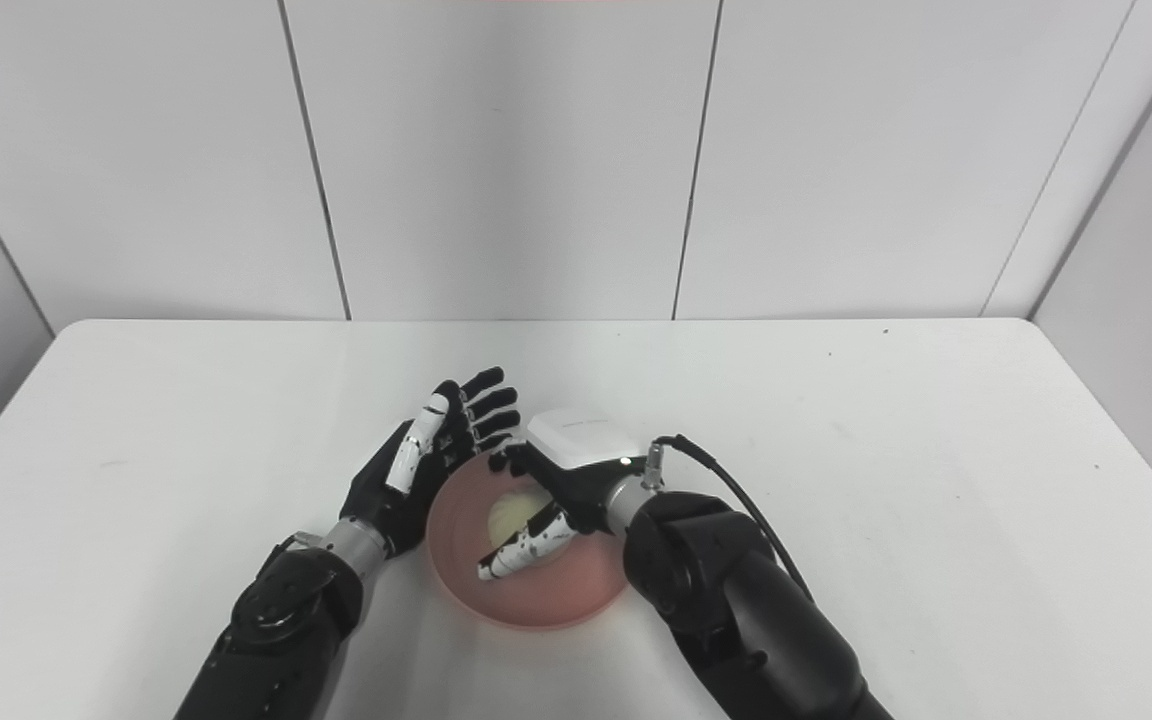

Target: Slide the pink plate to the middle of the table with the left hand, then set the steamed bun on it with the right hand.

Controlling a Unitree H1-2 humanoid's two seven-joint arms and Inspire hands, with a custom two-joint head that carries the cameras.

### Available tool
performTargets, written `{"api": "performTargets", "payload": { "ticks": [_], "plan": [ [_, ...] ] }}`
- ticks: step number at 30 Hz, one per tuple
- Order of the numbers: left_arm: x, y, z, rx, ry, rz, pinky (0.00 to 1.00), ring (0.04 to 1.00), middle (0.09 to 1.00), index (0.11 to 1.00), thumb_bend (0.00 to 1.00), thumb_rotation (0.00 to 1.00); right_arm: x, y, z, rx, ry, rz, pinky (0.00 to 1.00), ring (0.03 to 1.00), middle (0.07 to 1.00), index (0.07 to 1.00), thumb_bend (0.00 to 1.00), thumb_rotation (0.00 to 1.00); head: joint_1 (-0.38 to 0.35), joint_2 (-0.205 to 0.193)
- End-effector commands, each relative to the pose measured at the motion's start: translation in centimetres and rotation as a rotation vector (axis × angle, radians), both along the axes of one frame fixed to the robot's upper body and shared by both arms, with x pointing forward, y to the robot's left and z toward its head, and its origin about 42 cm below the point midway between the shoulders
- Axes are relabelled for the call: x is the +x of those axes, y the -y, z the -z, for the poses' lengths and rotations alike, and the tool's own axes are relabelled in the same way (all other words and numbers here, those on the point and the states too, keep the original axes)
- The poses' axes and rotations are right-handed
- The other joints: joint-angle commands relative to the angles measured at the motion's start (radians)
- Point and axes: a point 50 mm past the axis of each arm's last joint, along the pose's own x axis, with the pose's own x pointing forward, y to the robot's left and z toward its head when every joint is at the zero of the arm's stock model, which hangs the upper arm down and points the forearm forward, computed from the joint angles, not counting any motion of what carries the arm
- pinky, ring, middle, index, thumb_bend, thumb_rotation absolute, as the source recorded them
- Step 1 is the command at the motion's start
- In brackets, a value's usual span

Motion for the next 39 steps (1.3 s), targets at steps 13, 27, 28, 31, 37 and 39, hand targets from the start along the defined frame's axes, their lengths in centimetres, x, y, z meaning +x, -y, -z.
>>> {"api": "performTargets", "payload": {
  "ticks": [13,27,28,31,37,39],
  "plan": [
    [-2.1,-1.0,5.1,0.055,-0.199,0.011,0.89,0.887,0.897,0.883,0.4,1.0,-2.0,-0.1,-5.8,0.017,0.133,0.007,0.61,0.753,0.82,0.865,0.89,0.84,-0.006,-0.014],
    [-2.1,-2.4,5.1,0.058,-0.196,-0.038,0.94,0.919,0.931,0.943,0.4,1.0,-3.2,3.1,-9.2,0.168,0.303,0.043,0.55,0.716,0.787,0.829,0.89,0.8,-0.032,-0.036],
    [-2.2,-2.5,5.0,0.058,-0.194,-0.044,0.94,0.92,0.933,0.946,0.4,1.0,-3.2,3.5,-9.3,0.189,0.336,0.041,0.55,0.706,0.775,0.818,0.88,0.78,-0.032,-0.036],
    [-2.4,-2.8,4.7,0.064,-0.183,-0.062,0.95,0.933,0.943,0.958,0.39,1.0,-3.0,4.6,-9.2,0.251,0.422,0.05,0.56,0.681,0.74,0.789,0.87,0.75,-0.039,-0.04],
    [-3.0,-3.1,3.7,0.076,-0.132,-0.134,0.96,0.943,0.956,0.969,0.35,1.0,-2.2,6.6,-6.9,0.437,0.532,0.058,0.61,0.709,0.766,0.854,0.85,0.75,-0.051,-0.049],
    [-3.2,-3.2,3.4,0.061,-0.11,-0.166,0.97,0.947,0.961,0.969,0.34,1.0,-2.0,7.0,-5.4,0.508,0.525,0.067,0.59,0.713,0.803,0.926,0.84,0.83,-0.053,-0.051]
  ]
}}
